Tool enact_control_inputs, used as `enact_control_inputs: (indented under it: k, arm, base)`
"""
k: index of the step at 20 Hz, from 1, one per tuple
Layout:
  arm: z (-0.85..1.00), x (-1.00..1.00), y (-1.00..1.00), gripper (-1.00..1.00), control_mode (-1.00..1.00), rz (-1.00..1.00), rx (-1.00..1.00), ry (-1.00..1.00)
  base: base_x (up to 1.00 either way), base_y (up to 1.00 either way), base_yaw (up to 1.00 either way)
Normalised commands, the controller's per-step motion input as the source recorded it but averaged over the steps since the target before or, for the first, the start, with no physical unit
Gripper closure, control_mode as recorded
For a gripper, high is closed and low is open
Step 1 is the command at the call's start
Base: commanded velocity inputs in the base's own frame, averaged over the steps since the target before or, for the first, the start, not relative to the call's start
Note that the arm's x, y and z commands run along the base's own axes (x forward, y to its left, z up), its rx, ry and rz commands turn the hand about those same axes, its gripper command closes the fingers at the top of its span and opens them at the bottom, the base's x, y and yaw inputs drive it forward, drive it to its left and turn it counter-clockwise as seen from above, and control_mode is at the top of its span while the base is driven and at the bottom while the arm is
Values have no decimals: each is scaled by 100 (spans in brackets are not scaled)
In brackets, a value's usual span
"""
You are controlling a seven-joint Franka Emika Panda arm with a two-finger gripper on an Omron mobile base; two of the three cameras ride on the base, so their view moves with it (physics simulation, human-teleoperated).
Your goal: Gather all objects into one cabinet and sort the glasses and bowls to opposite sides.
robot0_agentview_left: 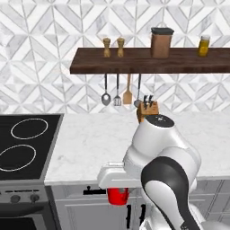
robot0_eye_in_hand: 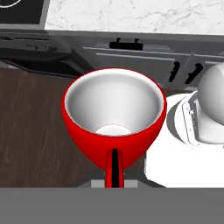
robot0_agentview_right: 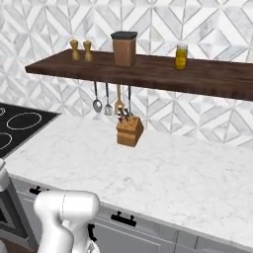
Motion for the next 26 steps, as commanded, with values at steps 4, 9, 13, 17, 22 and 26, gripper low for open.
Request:
enact_control_inputs:
  k: [4,9,13,17,22,26]
  arm:
    - [0,0,0,100,100,0,0,0]
    - [0,0,0,100,100,0,0,0]
    - [0,0,0,100,100,0,0,0]
    - [0,0,0,100,100,0,0,0]
    - [0,0,0,100,100,0,0,0]
    - [0,0,0,100,100,0,0,0]
  base:
    - [-11,18,59]
    - [-14,0,76]
    - [-5,9,63]
    - [23,89,-25]
    - [41,88,-69]
    - [18,89,-67]
